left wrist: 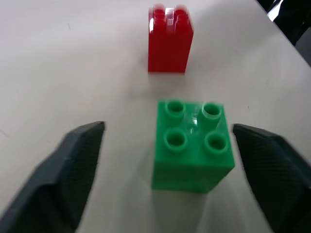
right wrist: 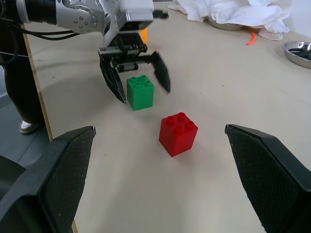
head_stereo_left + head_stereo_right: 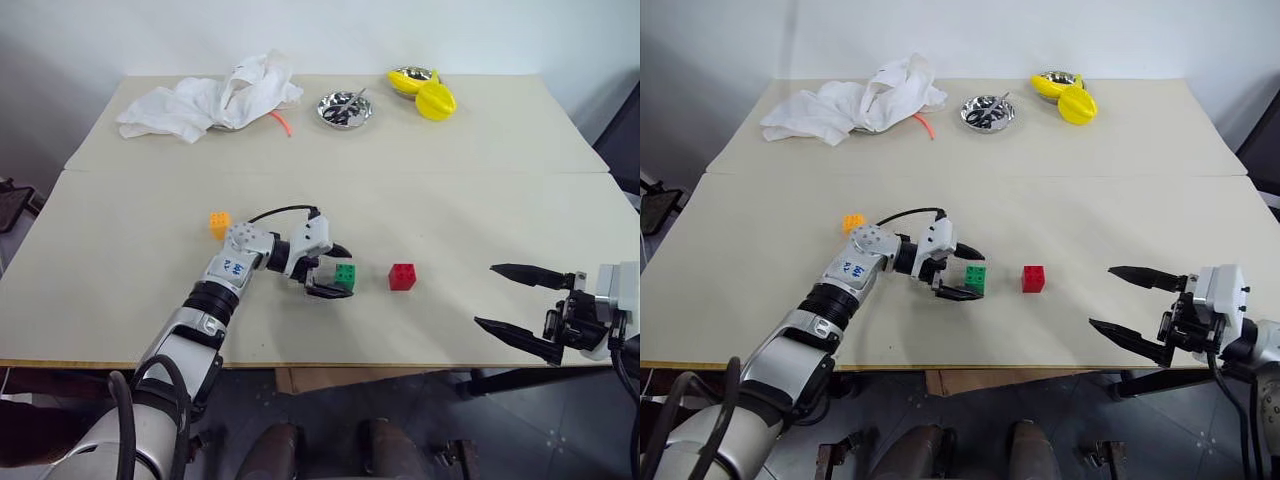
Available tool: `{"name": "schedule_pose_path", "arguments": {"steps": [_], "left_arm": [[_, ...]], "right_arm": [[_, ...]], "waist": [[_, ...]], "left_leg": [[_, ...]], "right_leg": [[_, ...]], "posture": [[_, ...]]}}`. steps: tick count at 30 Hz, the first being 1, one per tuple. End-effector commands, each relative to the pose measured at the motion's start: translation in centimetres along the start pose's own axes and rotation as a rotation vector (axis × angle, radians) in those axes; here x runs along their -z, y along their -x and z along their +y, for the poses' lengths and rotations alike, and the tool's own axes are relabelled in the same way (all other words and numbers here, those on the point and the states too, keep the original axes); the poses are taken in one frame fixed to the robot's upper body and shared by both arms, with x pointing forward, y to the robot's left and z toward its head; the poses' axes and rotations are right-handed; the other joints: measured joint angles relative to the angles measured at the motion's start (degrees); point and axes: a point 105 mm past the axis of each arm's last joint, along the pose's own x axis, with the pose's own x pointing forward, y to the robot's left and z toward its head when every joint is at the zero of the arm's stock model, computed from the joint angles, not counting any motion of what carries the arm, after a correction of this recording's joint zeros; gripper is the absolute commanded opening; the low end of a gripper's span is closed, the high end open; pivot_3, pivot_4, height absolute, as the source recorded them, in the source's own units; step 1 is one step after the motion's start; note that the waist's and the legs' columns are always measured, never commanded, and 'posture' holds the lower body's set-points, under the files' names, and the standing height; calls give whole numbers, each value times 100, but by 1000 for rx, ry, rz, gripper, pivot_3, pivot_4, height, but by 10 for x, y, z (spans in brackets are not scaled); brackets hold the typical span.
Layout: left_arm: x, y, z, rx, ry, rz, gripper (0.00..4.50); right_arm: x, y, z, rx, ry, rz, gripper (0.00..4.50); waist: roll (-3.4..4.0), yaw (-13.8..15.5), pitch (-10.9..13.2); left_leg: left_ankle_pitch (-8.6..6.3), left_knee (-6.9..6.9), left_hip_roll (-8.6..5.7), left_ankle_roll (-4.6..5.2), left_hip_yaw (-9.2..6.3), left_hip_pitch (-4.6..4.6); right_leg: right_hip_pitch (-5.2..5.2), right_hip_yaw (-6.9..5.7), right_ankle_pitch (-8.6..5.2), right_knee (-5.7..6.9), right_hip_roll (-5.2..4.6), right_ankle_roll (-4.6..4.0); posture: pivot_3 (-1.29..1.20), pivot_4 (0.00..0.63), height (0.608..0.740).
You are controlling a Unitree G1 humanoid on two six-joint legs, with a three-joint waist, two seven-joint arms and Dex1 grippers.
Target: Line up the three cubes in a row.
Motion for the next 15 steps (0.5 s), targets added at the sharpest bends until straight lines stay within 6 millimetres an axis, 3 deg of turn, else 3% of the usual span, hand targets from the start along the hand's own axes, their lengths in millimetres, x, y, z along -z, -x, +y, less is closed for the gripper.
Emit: {"name": "schedule_pose_path", "arguments": {"steps": [1, 4, 7, 11, 15], "left_arm": [[-36, 42, 0, -4, -149, -114, 4452], [-52, 88, -10, -20, -198, -198, 4452], [-54, 138, -13, -178, -156, -216, 4452], [-39, 188, -23, -450, -70, -216, 4452], [-5, 238, -56, -803, 28, -180, 4452]], "right_arm": [[-5, -4, 1, -16, 30, -31, 4500], [-2, -7, 0, -31, 23, -35, 4500], [1, -14, -3, -51, 18, -50, 4500], [3, -22, -7, -76, 12, -73, 4500], [1, -34, -16, -82, 6, -108, 4500]], "waist": [[0, -27, 0], [3, -88, -2], [4, -138, -2], [6, -146, -3], [5, -160, -3]], "left_leg": [[0, -1, 2, 0, 0, 0], [1, -8, 8, -3, 1, 3], [1, -6, 9, -3, -3, 4], [0, -4, 5, -2, -10, 4], [-1, -12, 6, -1, -16, 4]], "right_leg": [[-1, 1, 0, 0, 0, 0], [-6, 4, 0, 4, 1, -1], [-4, 6, -1, 4, -3, -1], [1, 25, -1, 2, -9, -1], [2, 43, -1, 0, -11, -2]], "posture": [[0, 150, 740], [0, 150, 740], [0, 150, 740], [0, 150, 740], [0, 150, 740]]}}
